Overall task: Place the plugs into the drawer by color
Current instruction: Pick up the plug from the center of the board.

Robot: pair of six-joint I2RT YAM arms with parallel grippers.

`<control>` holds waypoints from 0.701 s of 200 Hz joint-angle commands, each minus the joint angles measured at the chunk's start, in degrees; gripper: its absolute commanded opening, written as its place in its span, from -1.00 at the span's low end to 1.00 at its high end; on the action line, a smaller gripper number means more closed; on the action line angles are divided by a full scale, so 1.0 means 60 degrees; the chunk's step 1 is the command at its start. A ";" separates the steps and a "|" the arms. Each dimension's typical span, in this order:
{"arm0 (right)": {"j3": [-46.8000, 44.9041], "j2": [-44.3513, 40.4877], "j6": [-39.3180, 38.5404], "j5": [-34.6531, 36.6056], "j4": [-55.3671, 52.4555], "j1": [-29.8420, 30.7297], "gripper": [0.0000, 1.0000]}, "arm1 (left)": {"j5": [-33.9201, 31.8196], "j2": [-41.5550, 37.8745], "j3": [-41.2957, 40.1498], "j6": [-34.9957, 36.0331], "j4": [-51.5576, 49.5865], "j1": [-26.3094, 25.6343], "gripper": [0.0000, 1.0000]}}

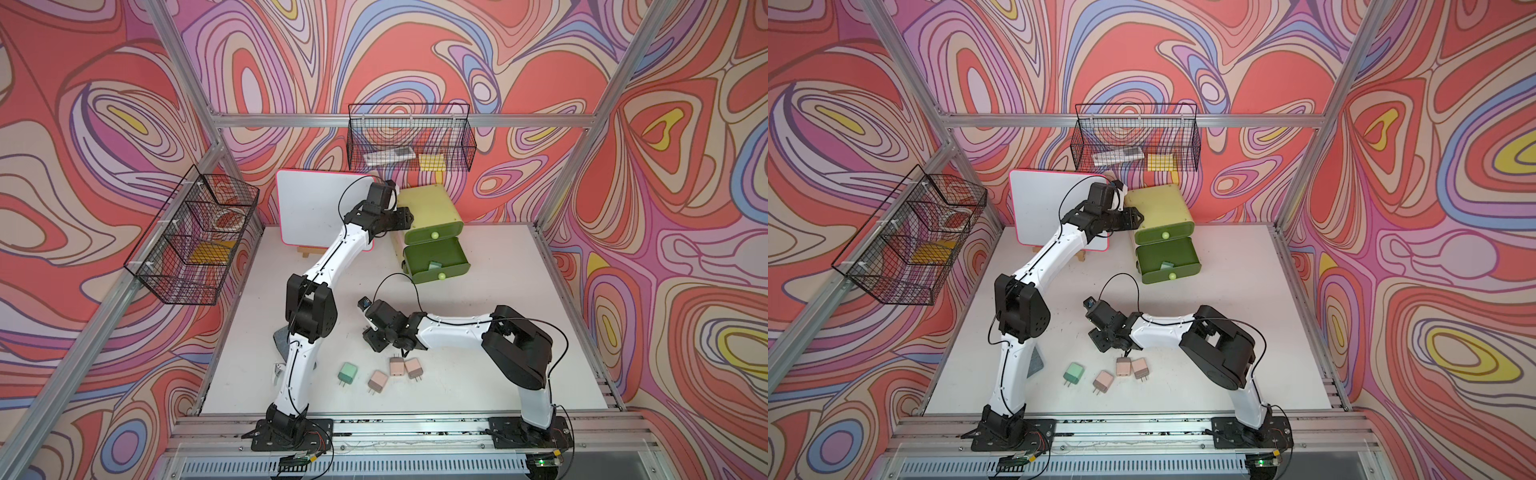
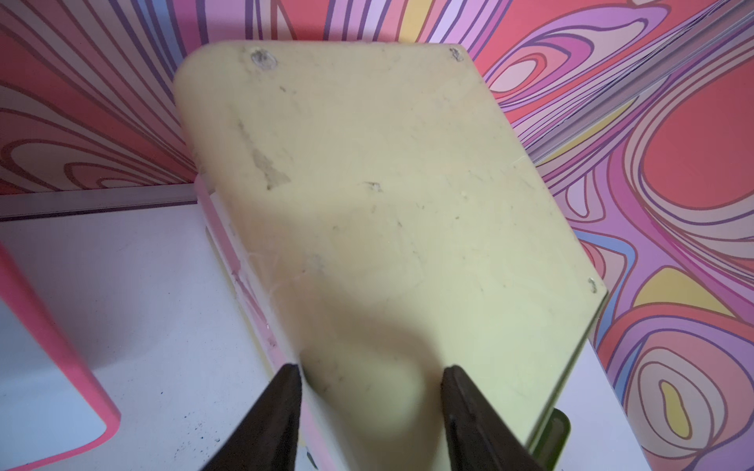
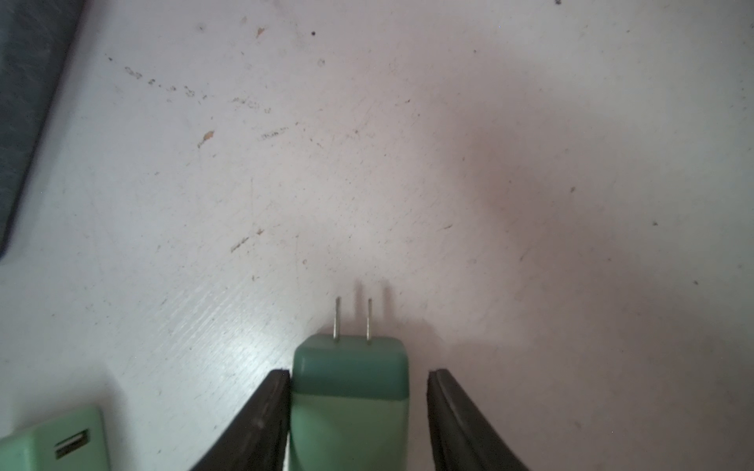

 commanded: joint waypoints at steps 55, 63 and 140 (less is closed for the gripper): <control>0.0228 0.0085 0.0395 0.0395 -0.0391 0.0031 -0.08 | -0.0015 -0.0180 -0.0215 0.0111 -0.0416 -0.0125 0.08; 0.0242 0.0003 0.0480 0.0470 -0.0450 0.0032 -0.11 | -0.0004 -0.0180 -0.0216 0.0106 -0.0429 -0.0140 0.09; 0.0335 -0.2599 0.1410 0.1886 -0.1963 -0.1126 -0.12 | 0.0015 -0.0224 -0.0220 0.0077 -0.0401 -0.0184 0.09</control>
